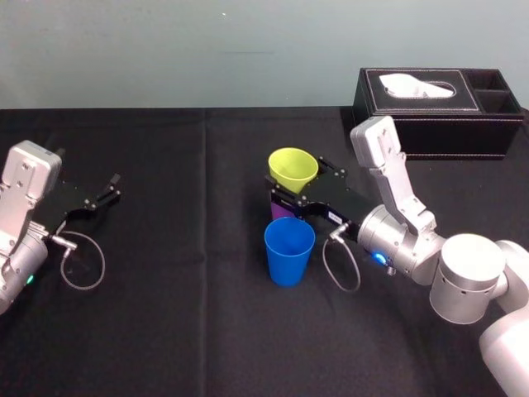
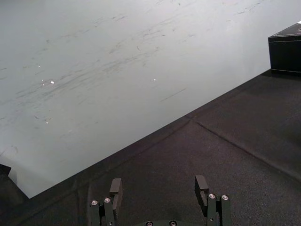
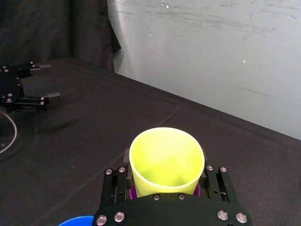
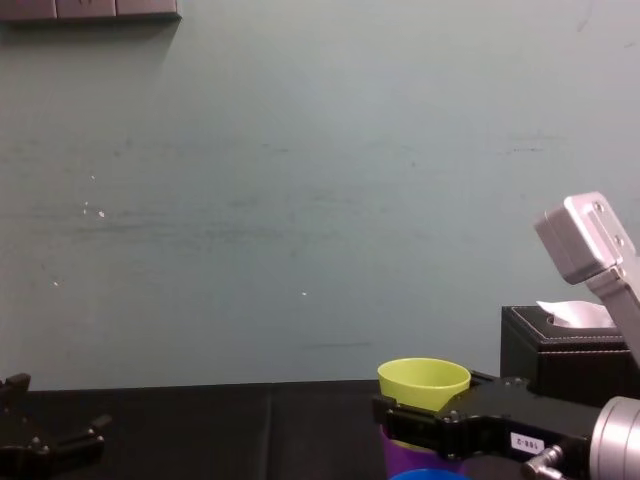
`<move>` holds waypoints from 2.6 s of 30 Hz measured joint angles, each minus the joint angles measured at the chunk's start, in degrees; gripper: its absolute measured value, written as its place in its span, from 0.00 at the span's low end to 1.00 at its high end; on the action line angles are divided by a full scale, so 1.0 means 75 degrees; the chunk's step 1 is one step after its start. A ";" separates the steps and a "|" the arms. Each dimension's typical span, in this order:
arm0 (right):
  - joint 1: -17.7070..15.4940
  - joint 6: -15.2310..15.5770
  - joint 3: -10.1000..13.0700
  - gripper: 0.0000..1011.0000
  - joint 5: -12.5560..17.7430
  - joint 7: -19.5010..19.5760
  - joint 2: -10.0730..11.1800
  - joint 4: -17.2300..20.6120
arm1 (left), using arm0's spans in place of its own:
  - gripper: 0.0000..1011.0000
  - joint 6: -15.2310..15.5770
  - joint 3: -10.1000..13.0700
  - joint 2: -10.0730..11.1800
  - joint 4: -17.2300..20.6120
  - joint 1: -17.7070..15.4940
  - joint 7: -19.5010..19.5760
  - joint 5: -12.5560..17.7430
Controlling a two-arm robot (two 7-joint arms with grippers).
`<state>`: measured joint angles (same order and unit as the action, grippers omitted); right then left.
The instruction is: Stack the three plastic cups sequentially using one hand.
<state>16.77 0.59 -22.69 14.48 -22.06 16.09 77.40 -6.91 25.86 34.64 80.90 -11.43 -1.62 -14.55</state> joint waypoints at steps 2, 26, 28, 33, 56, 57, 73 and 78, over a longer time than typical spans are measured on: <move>0.0000 -0.0010 -0.0006 0.73 -0.0009 -0.0011 -0.0007 -0.0025 | 1.00 0.0000 0.0000 0.0001 0.0000 0.0000 0.0000 0.0000; 0.0000 -0.0007 0.0001 0.99 -0.0008 -0.0013 0.0001 -0.0013 | 1.00 0.0000 0.0000 0.0000 0.0000 0.0000 0.0000 0.0000; 0.0000 -0.0006 0.0001 0.99 -0.0008 -0.0013 0.0001 -0.0012 | 1.00 0.0000 0.0000 0.0000 0.0000 0.0000 0.0000 0.0000; -0.0010 -0.0013 0.0002 0.99 -0.0008 -0.0011 0.0006 0.0012 | 1.00 0.0000 0.0000 0.0000 0.0000 0.0000 0.0000 -0.0001; -0.1875 0.0150 0.0972 0.99 0.0664 -0.0059 0.1331 0.2416 | 1.00 0.0000 0.0000 0.0000 0.0000 0.0000 0.0000 0.0000; -0.1989 0.0132 0.1047 0.99 0.0690 -0.0049 0.1407 0.2484 | 1.00 0.0000 0.0000 0.0000 0.0000 0.0000 0.0000 0.0000; -0.3583 -0.0305 0.1612 0.99 0.0733 -0.0337 0.2370 0.3029 | 1.00 0.0000 0.0000 0.0001 0.0000 0.0000 0.0000 0.0000; -0.3603 -0.0568 0.1313 0.99 0.0556 -0.0501 0.2295 0.2825 | 1.00 0.0000 0.0000 0.0001 0.0000 0.0000 0.0000 -0.0001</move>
<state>-10.26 -3.67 -12.84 18.65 -25.82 33.30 98.59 -6.91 25.86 34.65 80.90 -11.43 -1.62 -14.55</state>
